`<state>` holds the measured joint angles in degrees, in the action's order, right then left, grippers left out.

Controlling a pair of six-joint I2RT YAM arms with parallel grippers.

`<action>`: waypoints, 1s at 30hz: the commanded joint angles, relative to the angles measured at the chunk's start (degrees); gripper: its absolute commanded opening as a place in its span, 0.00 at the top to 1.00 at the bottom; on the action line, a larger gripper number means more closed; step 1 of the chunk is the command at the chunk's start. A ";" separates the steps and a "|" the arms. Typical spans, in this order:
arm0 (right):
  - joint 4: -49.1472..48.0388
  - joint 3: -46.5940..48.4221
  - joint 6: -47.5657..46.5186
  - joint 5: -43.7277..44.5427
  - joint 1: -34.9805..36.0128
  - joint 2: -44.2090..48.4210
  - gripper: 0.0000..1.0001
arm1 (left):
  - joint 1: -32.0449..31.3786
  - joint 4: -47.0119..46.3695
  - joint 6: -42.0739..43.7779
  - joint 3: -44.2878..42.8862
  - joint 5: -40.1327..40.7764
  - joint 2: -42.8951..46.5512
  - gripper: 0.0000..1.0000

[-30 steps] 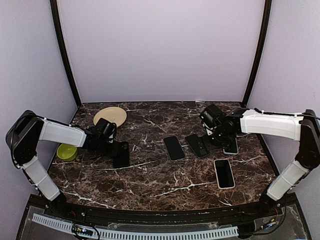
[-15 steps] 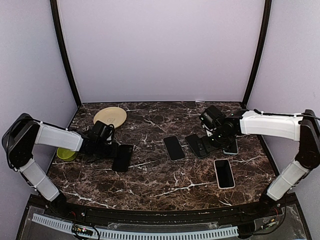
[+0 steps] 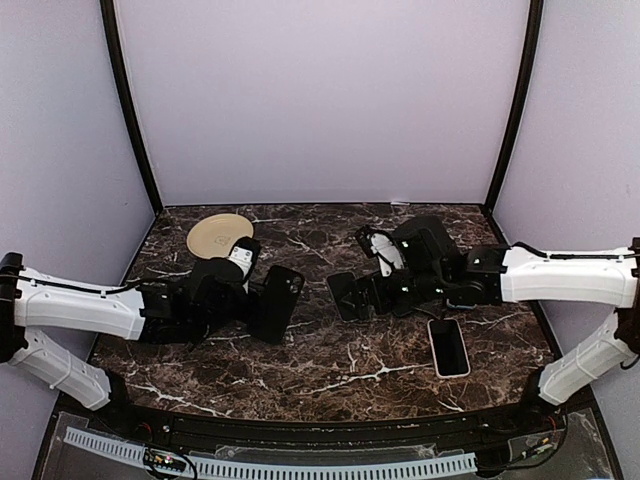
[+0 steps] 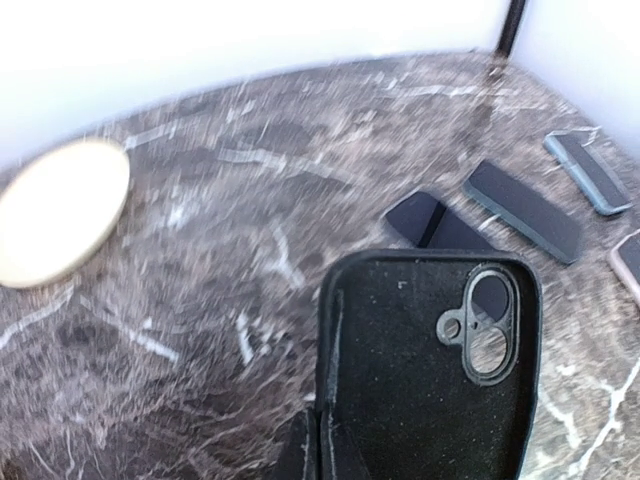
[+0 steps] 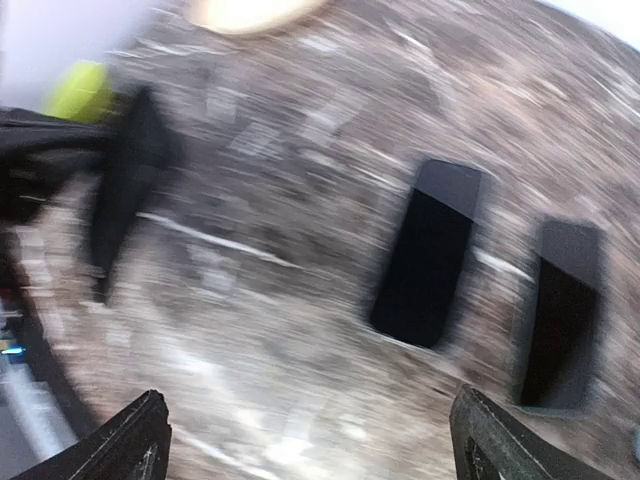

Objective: Put the phone into the phone case
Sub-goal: Pick up the phone case from the center of the board, then pass from the left arm to the right

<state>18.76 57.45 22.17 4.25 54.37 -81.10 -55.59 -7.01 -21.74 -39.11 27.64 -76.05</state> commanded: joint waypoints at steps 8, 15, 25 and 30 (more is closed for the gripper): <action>-41.65 -5.93 5.36 -12.10 6.93 -0.19 0.12 | -12.45 -18.68 10.15 -0.31 20.34 2.55 1.00; -39.89 -3.07 7.21 -11.94 7.24 -5.17 0.28 | -14.52 -23.99 11.44 0.54 19.67 2.89 1.00; -40.24 -0.99 5.90 -14.94 7.07 -5.90 1.00 | -15.14 -25.65 11.20 2.07 15.69 4.75 1.00; -30.38 0.09 3.20 -20.48 4.76 -2.83 1.00 | -15.16 -23.91 10.93 3.04 8.69 6.71 0.74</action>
<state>-16.51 54.74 28.32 -10.04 60.51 -87.59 -70.39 -30.61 -10.70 -37.26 42.22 -71.96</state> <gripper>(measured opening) 0.066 0.080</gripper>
